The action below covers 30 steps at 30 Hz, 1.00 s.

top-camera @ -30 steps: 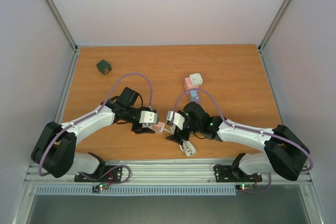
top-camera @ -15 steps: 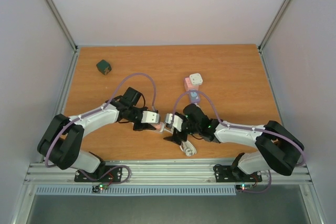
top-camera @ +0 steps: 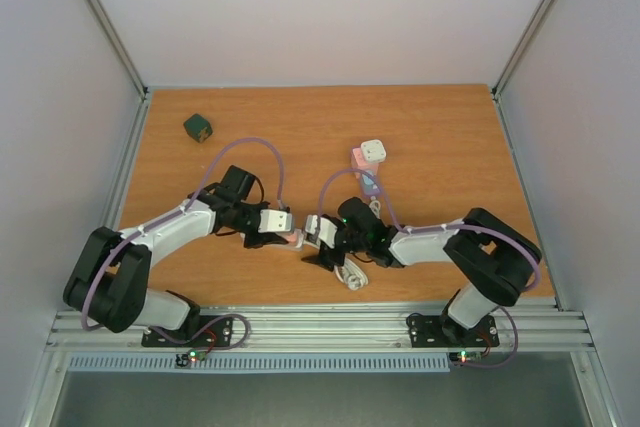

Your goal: Pull the plug off the socket

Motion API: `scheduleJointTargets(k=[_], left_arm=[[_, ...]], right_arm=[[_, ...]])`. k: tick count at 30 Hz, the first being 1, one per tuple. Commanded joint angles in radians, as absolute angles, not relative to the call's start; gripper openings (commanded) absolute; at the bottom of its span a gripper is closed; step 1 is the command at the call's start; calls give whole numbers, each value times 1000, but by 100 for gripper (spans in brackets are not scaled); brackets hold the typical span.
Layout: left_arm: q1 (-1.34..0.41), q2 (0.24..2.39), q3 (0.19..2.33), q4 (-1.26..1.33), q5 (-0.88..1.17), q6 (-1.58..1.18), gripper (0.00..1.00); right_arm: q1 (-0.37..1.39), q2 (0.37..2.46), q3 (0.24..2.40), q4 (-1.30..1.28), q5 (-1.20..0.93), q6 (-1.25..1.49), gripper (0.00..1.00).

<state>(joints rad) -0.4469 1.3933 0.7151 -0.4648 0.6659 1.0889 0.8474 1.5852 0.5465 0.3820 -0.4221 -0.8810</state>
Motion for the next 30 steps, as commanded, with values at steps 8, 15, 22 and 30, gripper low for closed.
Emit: scheduleJointTargets(k=[8,15,22,30], left_arm=[[-425,1378,673,-426,725,1150,24],[-416,1364,667,-406,760,1136,22],[-397,1362,701,-440,829,1126,20],[-367,1352,733,-454,902,1102,18]], right_arm=[[850,1751,649,506,-465,-899,75],[850,1802,652,543,-447,-911,66],[850,1839,654,546,-405,-922,49],[850,1845,635,552,-385,-933,40]])
